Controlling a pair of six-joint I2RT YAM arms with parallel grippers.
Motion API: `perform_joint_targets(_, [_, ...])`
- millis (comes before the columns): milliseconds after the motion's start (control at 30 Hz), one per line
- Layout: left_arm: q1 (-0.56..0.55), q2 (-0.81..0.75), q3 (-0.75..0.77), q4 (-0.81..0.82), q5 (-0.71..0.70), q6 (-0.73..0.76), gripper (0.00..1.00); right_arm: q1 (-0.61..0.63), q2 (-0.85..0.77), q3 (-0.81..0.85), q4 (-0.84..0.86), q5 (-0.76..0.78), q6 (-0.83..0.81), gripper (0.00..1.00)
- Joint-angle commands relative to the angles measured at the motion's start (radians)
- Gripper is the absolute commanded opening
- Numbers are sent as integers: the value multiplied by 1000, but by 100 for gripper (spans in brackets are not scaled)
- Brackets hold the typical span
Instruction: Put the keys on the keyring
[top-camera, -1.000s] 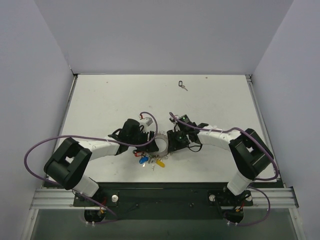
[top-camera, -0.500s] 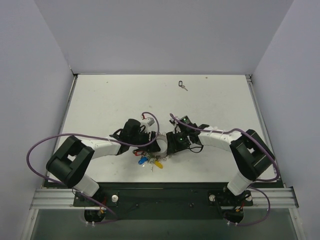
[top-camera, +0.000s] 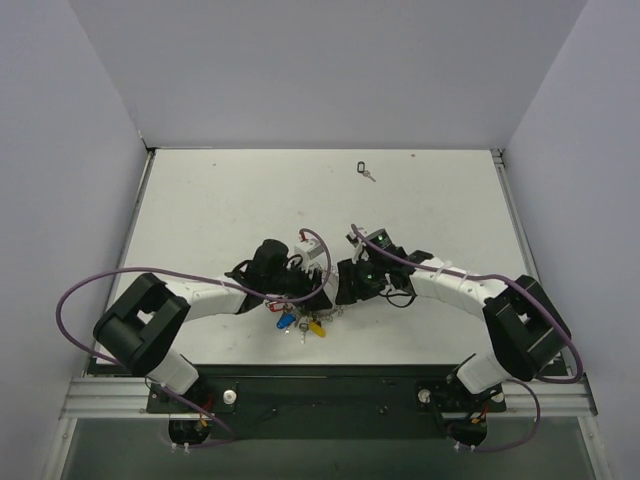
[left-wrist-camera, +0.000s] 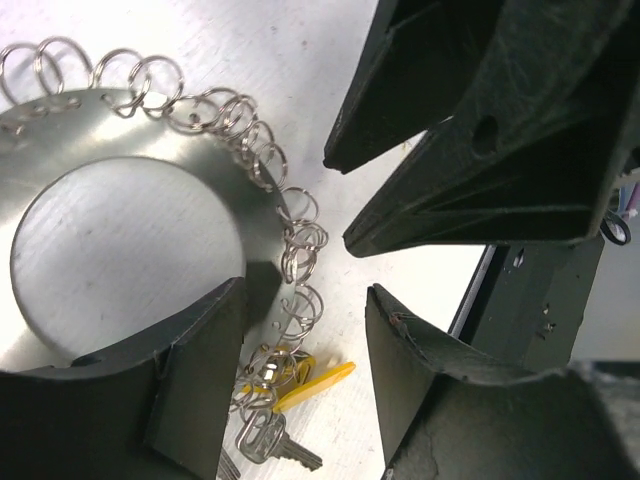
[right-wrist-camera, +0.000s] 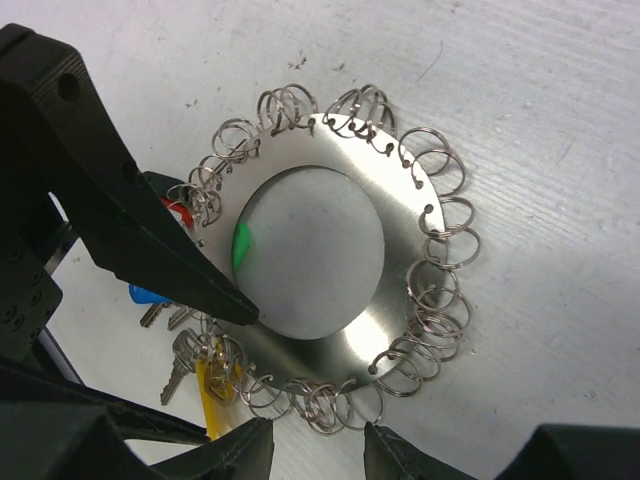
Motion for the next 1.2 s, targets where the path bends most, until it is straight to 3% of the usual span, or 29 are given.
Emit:
perform_joint_targets(0, [-14,45,58,69,81,73,59,-30,-50,-26,-6,-21,21,41])
perform_joint_targets(133, [-16,105,91,80,175,96,57,-71,-73,-49,-6,-26,30,41])
perform_joint_targets(567, [-31,186,120,28,224,136,48,-154,-103,-89,35,-95,23,41])
perform_joint_targets(933, [-74,192,124,-69,88,198,43,-168,-107,-100,77,-146,23,41])
perform_joint_targets(1167, [-91,220,140,-81,75,211,39,-171,-111,-106,83,-186,23,41])
